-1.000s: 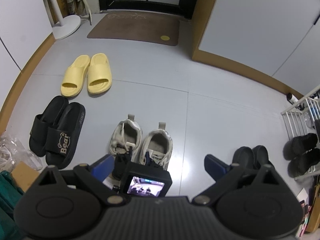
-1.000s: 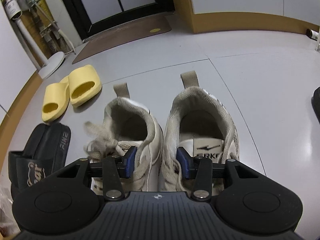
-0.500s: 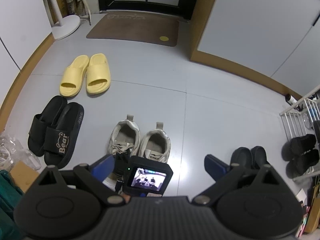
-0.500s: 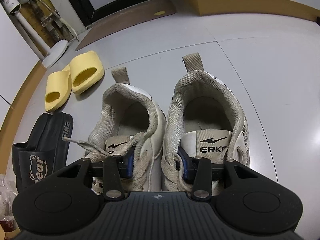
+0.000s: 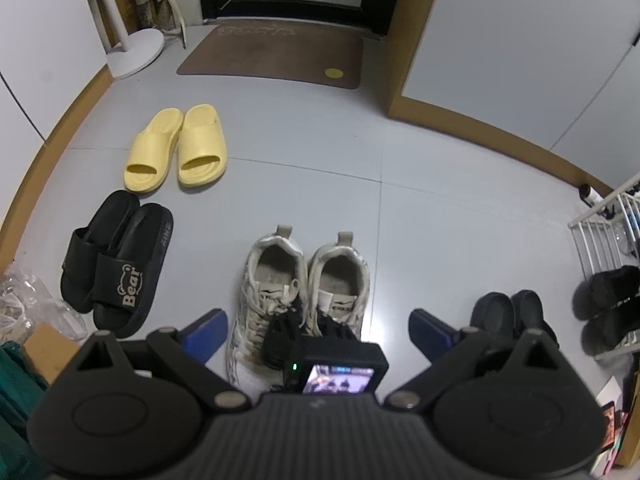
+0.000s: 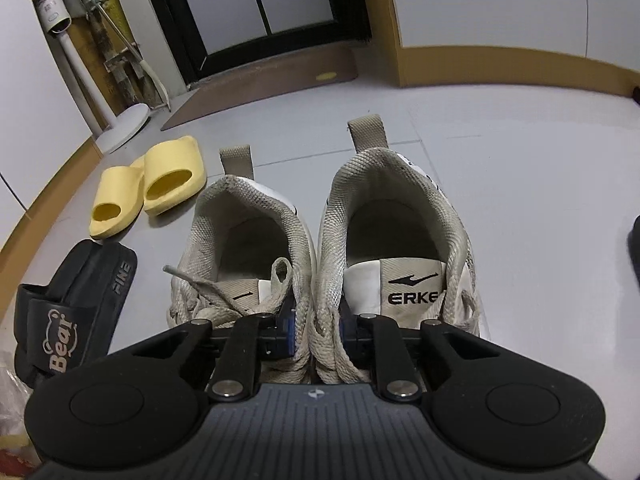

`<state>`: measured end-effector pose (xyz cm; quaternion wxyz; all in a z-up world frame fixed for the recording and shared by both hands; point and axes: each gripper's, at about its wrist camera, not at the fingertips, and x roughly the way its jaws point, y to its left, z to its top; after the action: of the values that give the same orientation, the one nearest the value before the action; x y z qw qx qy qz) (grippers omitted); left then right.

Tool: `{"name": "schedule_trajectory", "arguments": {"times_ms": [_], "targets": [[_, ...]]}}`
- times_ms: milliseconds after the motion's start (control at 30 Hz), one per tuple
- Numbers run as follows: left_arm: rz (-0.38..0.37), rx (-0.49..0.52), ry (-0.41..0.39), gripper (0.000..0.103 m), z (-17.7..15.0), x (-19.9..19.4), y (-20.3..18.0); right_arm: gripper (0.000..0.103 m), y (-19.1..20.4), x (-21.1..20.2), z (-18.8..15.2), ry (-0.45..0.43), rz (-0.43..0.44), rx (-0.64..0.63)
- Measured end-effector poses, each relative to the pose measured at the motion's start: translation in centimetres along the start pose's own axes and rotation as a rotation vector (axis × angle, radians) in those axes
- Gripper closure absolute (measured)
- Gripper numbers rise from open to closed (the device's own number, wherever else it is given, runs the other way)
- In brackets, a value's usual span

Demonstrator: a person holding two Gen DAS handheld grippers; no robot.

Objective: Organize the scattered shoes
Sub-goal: 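Lift the white sneakers off the floor with the right tool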

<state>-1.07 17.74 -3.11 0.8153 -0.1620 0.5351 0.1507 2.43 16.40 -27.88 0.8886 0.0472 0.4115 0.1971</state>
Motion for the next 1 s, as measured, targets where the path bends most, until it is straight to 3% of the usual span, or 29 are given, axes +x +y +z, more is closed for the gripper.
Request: {"name": "schedule_trajectory", "arguments": {"times_ms": [233, 433, 567, 1000], "targets": [[-0.01, 0.028, -0.006, 0.005, -0.3, -0.2, -1.6, 0.084, -2.0, -3.3, 0.1, -0.055, -0.01, -0.014], [-0.044, 0.038, 0.008, 0.005, -0.8, 0.2, -2.7, 0.084, -6.2, -5.8, 1.6, -0.081, -0.075, 0.049], [-0.019, 0.065, 0.01, 0.005, -1.1, 0.5, -3.0, 0.084, -7.9, -7.0, 2.1, -0.104, -0.104, 0.049], [-0.04, 0.083, -0.007, 0.005, -1.8, -0.2, -3.9, 0.084, -10.9, -13.4, 4.2, -0.181, -0.133, 0.084]]}}
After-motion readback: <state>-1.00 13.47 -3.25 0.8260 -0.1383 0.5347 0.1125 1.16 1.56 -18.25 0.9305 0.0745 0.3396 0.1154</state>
